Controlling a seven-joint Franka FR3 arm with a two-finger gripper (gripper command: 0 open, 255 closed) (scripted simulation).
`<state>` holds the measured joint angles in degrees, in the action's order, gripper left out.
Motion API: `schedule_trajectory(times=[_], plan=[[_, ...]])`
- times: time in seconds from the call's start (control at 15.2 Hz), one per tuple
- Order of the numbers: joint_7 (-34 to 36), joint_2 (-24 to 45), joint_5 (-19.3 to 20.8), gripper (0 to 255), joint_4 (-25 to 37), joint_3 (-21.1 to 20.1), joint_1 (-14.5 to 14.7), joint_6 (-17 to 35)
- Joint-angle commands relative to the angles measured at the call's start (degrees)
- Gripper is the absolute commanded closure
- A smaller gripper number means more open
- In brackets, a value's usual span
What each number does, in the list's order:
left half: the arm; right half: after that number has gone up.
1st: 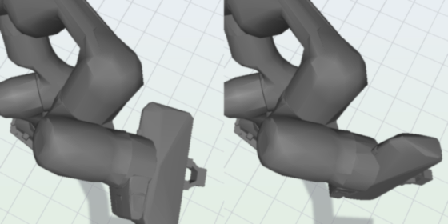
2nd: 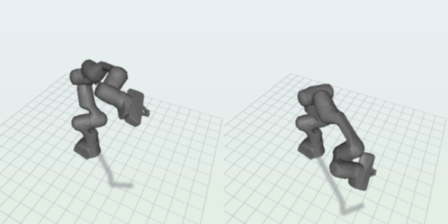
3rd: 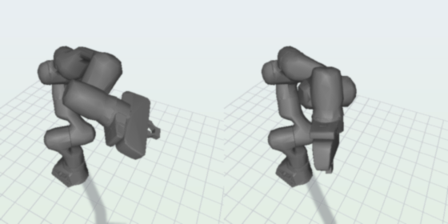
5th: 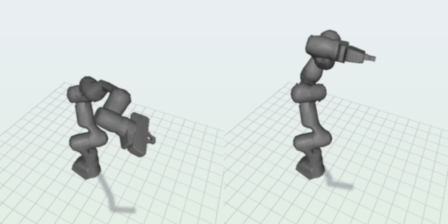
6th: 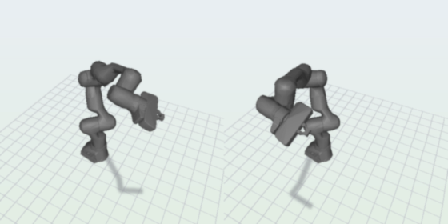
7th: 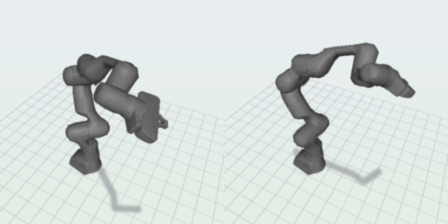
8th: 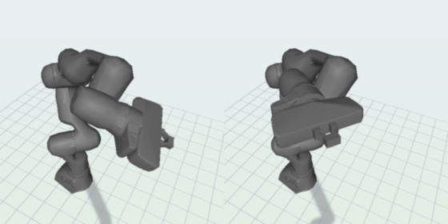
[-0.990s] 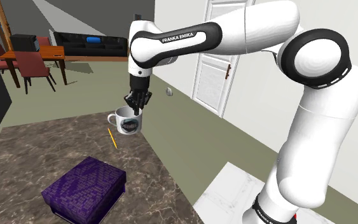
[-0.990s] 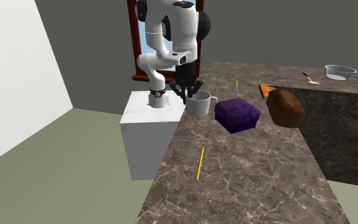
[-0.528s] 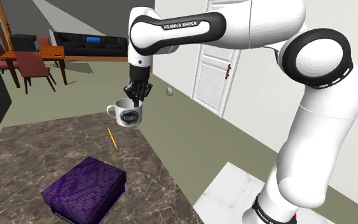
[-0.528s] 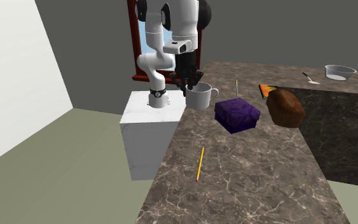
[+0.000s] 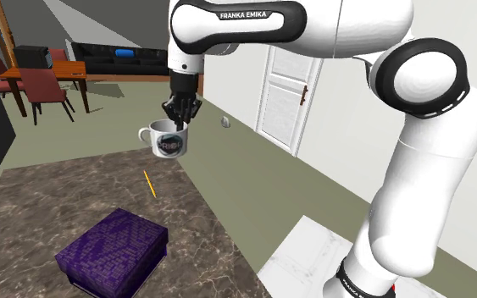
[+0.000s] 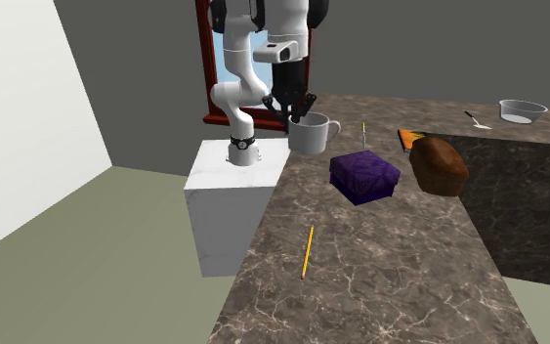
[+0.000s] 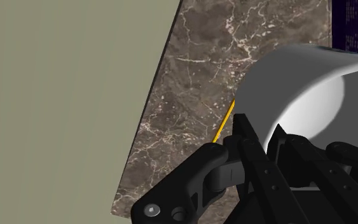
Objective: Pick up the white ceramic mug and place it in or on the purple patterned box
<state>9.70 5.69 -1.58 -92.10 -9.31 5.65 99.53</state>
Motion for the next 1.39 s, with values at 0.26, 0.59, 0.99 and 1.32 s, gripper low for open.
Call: schedule_trajectory(times=[0.26,0.59,0.99,1.32], plan=[[7.11,-1.24,0.27,255,-0.15,-3.19,3.84,-0.85],[13.85,-0.57,0.94,255,1.48,-6.20,7.50,-1.65],[22.22,2.31,2.55,255,6.01,-9.75,12.31,-3.28],[22.89,2.18,2.57,255,2.83,-10.01,12.66,-0.22]])
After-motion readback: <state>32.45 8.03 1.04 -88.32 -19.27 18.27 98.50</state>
